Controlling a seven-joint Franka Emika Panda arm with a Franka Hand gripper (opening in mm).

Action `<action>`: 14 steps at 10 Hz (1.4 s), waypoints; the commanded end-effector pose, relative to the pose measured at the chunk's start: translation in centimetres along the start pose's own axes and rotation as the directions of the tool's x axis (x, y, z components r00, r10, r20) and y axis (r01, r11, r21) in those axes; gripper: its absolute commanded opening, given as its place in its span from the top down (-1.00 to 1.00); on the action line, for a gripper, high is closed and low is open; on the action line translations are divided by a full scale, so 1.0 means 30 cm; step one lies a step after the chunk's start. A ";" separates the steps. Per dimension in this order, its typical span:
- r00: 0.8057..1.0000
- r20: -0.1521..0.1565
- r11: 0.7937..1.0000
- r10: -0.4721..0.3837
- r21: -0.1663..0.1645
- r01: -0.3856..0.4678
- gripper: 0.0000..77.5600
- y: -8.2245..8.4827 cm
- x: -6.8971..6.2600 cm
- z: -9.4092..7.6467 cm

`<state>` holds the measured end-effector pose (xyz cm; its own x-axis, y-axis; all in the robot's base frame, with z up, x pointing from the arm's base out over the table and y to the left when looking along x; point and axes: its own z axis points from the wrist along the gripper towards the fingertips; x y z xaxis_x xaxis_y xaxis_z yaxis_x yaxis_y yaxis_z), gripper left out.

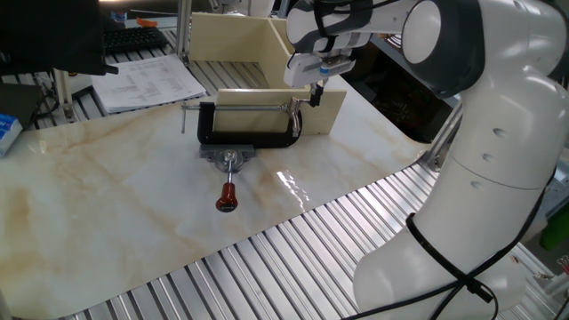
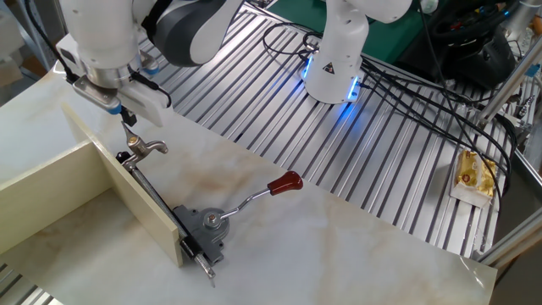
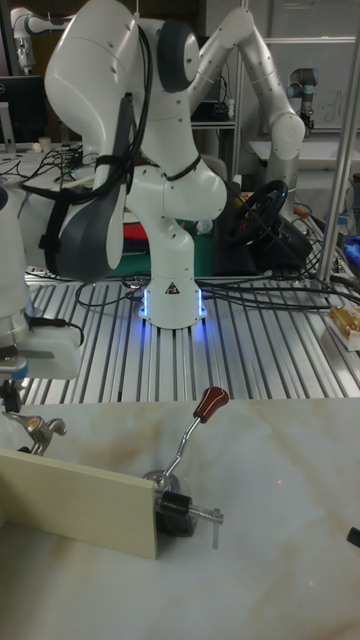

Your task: Turn on the water tap

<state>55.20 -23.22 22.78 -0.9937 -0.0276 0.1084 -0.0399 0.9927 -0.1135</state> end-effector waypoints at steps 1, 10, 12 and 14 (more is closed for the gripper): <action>1.000 0.003 1.000 -0.004 0.001 0.004 1.00 -0.004 -0.020 -0.012; 1.000 0.005 1.000 -0.007 -0.002 0.007 1.00 0.004 -0.042 0.001; 1.000 0.005 1.000 -0.007 -0.002 0.007 1.00 0.004 -0.043 0.001; 1.000 0.004 1.000 -0.007 -0.002 0.007 1.00 0.004 -0.042 0.001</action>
<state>56.31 -23.04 22.39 -0.9934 -0.0347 0.1096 -0.0467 0.9929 -0.1093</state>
